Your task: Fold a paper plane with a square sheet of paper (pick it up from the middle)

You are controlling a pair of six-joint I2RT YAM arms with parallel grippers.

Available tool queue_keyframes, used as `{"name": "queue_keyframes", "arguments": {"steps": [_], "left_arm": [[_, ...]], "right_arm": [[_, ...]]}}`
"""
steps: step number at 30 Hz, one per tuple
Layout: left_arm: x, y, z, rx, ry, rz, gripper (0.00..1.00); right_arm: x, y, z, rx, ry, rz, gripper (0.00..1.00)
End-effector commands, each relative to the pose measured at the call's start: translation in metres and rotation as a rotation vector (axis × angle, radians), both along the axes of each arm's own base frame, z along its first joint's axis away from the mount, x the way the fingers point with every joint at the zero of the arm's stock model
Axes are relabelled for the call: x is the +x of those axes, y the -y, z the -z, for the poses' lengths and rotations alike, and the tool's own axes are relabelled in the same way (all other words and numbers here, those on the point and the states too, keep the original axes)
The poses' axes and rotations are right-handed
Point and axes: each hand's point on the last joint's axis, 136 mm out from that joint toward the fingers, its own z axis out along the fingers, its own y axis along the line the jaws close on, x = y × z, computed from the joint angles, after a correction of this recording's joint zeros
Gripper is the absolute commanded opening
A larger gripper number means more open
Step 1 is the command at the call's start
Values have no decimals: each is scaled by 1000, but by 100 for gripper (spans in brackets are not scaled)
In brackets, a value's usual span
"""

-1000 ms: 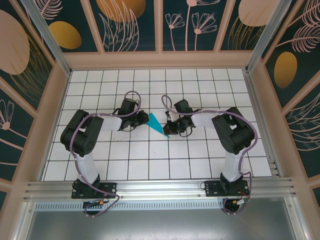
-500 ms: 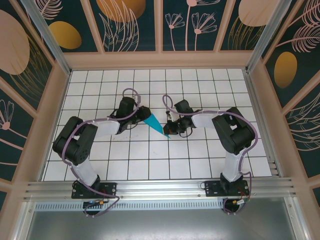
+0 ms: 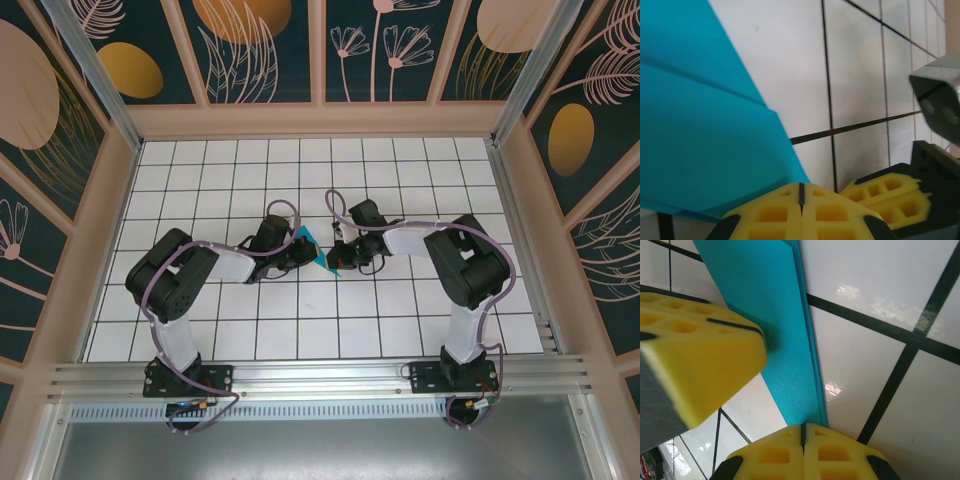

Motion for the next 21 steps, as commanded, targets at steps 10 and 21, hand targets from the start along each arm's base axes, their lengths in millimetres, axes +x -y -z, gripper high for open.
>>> {"name": "queue_keyframes", "arguments": {"steps": [10, 21], "left_arm": [[13, -32, 27, 178, -34, -114, 5], [44, -81, 22, 185, -11, -230, 6]], "right_arm": [[-52, 75, 85, -391, -192, 59, 4], [-56, 87, 95, -448, -205, 68, 4]]}}
